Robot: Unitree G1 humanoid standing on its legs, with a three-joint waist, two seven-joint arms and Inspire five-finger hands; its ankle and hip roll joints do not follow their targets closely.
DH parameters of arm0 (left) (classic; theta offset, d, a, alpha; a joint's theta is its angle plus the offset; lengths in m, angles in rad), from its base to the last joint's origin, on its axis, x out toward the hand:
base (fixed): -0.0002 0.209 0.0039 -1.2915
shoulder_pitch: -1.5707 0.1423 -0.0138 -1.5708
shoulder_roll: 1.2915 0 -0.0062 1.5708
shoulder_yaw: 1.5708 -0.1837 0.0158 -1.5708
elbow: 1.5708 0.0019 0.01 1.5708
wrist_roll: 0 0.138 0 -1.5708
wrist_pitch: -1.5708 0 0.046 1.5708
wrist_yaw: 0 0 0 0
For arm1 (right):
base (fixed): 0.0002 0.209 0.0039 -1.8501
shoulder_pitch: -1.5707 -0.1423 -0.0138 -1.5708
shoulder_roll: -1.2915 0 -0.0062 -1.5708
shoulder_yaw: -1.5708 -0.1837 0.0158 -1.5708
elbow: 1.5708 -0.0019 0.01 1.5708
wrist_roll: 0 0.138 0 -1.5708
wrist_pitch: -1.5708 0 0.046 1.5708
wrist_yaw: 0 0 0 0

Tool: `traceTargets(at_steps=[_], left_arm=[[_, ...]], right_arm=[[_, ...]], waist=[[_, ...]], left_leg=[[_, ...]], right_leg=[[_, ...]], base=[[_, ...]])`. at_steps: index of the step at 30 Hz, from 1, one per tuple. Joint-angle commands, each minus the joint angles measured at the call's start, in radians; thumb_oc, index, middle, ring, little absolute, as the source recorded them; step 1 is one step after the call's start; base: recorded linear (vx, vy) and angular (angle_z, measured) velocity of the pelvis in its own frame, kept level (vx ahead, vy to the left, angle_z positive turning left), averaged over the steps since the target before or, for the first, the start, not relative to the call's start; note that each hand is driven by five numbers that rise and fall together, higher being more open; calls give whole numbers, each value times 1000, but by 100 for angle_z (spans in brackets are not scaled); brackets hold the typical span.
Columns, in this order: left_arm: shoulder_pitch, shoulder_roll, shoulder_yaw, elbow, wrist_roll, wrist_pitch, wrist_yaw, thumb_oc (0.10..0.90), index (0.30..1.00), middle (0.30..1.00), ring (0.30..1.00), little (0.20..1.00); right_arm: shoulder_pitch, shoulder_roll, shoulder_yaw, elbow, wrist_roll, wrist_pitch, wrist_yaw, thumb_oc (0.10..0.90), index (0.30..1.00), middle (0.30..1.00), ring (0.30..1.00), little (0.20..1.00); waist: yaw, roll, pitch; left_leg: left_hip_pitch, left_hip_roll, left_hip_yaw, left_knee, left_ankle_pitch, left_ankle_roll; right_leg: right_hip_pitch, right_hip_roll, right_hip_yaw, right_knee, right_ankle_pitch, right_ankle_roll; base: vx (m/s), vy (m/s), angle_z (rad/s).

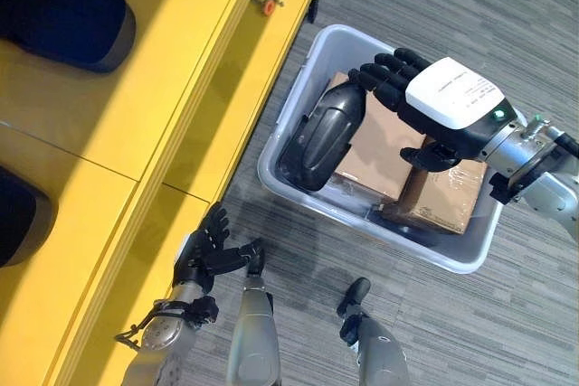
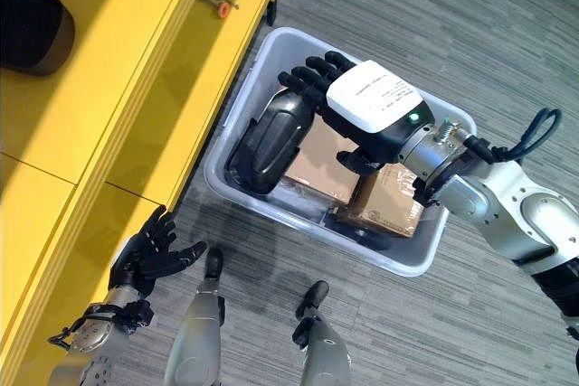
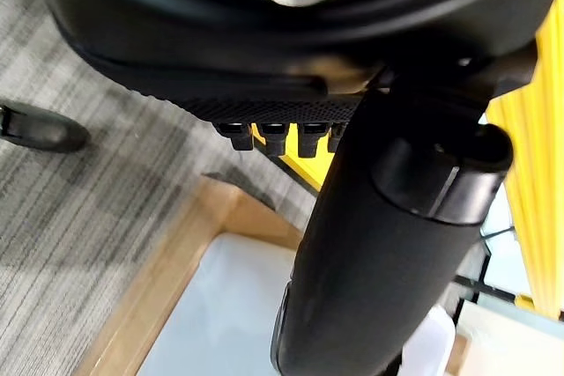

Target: Move parts from the plastic box to the shelf.

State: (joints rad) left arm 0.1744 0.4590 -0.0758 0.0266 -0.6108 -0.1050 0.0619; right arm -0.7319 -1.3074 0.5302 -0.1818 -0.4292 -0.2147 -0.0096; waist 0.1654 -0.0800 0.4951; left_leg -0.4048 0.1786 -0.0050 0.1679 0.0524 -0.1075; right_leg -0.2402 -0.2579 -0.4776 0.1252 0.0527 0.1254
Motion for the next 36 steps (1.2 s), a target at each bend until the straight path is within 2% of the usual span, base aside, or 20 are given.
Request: traceTargets(at_steps=[1,7,13,19,30,36], left_arm=[[11,54,8,-110,-11,-97,9,900,1000,1000,1000,1000],[-3,65,2,-131,-21,-106,21,900,1000,1000,1000,1000],[-15,68,-2,-131,-11,-107,39,900,1000,1000,1000,1000],[-8,70,-3,-138,-4,-112,51,900,1000,1000,1000,1000],[-3,73,-11,-151,-6,-117,68,900,1000,1000,1000,1000],[1,72,-7,-162,-9,-127,80,900,1000,1000,1000,1000]], right_arm=[[-172,-58,62,-13,-24,-9,-27,900,1000,1000,1000,1000],[-311,-73,204,38,-98,0,-41,900,1000,1000,1000,1000],[-377,-70,278,65,-163,6,-45,900,1000,1000,1000,1000],[-446,-63,366,81,-218,7,-43,900,1000,1000,1000,1000],[-570,-67,481,102,-257,18,-58,900,1000,1000,1000,1000],[-610,-58,496,93,-267,26,-69,900,1000,1000,1000,1000]], waist=[[-4,-5,-42],[3,2,-6],[8,6,24],[11,11,25],[10,11,25],[12,15,25]], left_leg=[[6,54,78,-72,56,-23],[-32,51,63,-73,68,-25],[-72,52,57,-69,73,-26],[-120,56,45,-69,81,-25],[-224,54,18,-60,87,-25],[-274,44,5,-50,82,-23]], right_leg=[[66,-45,24,81,-100,47],[25,-40,24,103,-104,44],[-26,-35,27,133,-112,40],[-90,-28,31,162,-117,37],[-189,-14,24,191,-119,38],[-226,-12,18,203,-126,38]], base=[[-8,-46,8],[-22,-42,5],[-24,-40,3],[-9,-28,1],[-1,-29,3],[19,-21,7]])
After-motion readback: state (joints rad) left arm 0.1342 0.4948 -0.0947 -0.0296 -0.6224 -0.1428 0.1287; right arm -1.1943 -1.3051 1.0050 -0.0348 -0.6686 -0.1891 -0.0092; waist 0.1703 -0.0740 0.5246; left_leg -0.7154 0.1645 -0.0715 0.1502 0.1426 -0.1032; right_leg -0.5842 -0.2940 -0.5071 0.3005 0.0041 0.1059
